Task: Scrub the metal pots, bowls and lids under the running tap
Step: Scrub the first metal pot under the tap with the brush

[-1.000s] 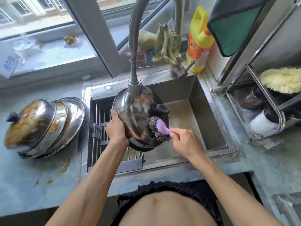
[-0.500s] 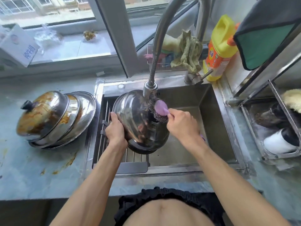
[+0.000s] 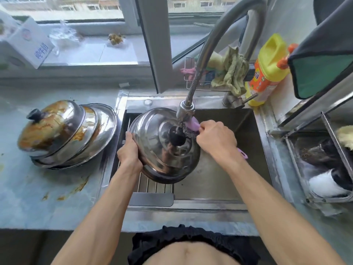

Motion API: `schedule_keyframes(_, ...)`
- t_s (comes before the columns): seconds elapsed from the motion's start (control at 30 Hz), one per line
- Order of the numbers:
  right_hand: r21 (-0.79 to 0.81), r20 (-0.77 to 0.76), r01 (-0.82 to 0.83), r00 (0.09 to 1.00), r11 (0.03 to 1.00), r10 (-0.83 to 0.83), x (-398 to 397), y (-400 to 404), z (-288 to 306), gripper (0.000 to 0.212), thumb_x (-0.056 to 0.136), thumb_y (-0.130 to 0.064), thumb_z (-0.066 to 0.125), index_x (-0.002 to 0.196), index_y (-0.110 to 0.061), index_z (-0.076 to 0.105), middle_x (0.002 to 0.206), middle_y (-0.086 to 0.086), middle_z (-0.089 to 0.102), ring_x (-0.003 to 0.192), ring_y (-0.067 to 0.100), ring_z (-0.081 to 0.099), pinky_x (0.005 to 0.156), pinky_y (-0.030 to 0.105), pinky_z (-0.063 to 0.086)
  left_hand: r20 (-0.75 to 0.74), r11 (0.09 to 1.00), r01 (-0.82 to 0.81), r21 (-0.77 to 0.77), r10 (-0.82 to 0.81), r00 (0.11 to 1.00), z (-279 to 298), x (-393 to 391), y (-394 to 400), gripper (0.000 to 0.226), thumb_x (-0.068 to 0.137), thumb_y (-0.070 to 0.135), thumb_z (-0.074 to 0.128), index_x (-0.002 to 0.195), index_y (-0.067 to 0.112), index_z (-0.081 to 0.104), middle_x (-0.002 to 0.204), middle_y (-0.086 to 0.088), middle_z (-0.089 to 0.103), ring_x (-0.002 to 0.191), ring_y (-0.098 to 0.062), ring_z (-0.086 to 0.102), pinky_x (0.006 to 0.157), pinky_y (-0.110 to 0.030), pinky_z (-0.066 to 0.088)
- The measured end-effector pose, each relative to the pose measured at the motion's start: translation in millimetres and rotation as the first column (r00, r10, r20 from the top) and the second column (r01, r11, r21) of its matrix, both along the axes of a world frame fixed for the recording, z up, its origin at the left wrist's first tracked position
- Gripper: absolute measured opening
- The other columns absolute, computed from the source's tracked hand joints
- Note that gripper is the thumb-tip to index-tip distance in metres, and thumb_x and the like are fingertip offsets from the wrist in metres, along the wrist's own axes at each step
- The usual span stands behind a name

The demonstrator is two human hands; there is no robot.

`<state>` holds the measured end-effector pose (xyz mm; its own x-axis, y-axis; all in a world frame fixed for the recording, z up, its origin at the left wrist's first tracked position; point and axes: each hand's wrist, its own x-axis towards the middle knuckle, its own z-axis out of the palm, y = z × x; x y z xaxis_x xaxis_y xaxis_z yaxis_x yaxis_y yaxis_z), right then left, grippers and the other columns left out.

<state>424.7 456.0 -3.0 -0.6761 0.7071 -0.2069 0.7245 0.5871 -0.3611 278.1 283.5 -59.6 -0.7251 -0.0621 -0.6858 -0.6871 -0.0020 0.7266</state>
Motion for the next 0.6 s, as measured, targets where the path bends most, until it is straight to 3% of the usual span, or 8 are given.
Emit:
schedule_keyframes(0.1, 0.056, 0.049, -0.084, 0.995, 0.995, 0.081, -3, -14, 7, 0.028, 0.089, -0.02, 0.047, 0.111, -0.015, 0.064, 0.105, 0.014, 0.066, 0.098, 0.038, 0.063, 0.073, 0.037, 0.039, 0.031, 0.999, 0.038, 0.026, -0.039, 0.999, -10, -2, 3, 0.038, 0.096, 0.051, 0.065, 0.096, 0.014, 0.06, 0.09, -0.003, 0.071, 0.082, -0.02, 0.07, 0.078, -0.036, 0.06)
schedule_keyframes(0.2, 0.003, 0.071, 0.015, 0.997, 1.0, -0.015, 6, -1, 4, 0.025, 0.09, -0.023, 0.047, 0.107, -0.019, 0.066, 0.103, 0.013, 0.066, 0.095, 0.038, 0.061, 0.072, 0.037, 0.041, 0.059, 0.989, 0.143, 0.027, -0.145, 0.988, -14, -9, 10, 0.037, 0.096, 0.051, 0.064, 0.09, 0.016, 0.057, 0.092, -0.006, 0.072, 0.085, -0.025, 0.073, 0.085, -0.044, 0.061)
schedule_keyframes(0.3, -0.099, 0.075, 0.12, 0.991, 0.988, -0.113, 21, 15, -7, 0.021, 0.094, -0.029, 0.046, 0.098, -0.022, 0.065, 0.102, 0.012, 0.066, 0.093, 0.037, 0.061, 0.075, 0.038, 0.048, 0.101, 0.966, 0.256, 0.038, -0.259, 0.961, -16, -25, 19, 0.049, 0.09, 0.059, 0.067, 0.108, 0.014, 0.069, 0.092, -0.008, 0.079, 0.083, -0.033, 0.077, 0.081, -0.055, 0.062)
schedule_keyframes(0.37, -0.166, 0.053, 0.166, 0.986, 0.972, -0.159, 29, 21, -13, 0.022, 0.095, -0.032, 0.045, 0.094, -0.022, 0.065, 0.103, 0.013, 0.066, 0.093, 0.037, 0.06, 0.075, 0.037, 0.048, 0.121, 0.944, 0.33, 0.009, -0.328, 0.937, -26, -39, 27, 0.052, 0.084, 0.061, 0.069, 0.11, 0.016, 0.074, 0.09, -0.006, 0.08, 0.082, -0.032, 0.078, 0.083, -0.052, 0.062)
schedule_keyframes(0.5, -0.189, 0.021, 0.148, 0.989, 0.971, -0.147, 33, 24, -15, 0.025, 0.097, -0.032, 0.044, 0.099, -0.022, 0.067, 0.104, 0.013, 0.065, 0.089, 0.035, 0.057, 0.073, 0.036, 0.044, 0.142, 0.91, 0.414, -0.012, -0.409, 0.902, -34, -62, 35, 0.033, 0.082, 0.048, 0.077, 0.094, 0.017, 0.079, 0.093, -0.003, 0.08, 0.082, -0.024, 0.077, 0.084, -0.042, 0.063)
schedule_keyframes(0.6, -0.136, 0.007, 0.053, 0.999, 0.989, -0.052, 25, 19, -10, 0.028, 0.097, -0.033, 0.042, 0.106, -0.025, 0.067, 0.104, 0.011, 0.067, 0.094, 0.037, 0.062, 0.078, 0.041, 0.052, 0.121, 0.894, 0.448, -0.002, -0.444, 0.888, -56, -94, 28, 0.05, 0.062, 0.034, 0.082, 0.108, 0.015, 0.08, 0.11, -0.006, 0.078, 0.091, -0.027, 0.076, 0.087, -0.048, 0.061)
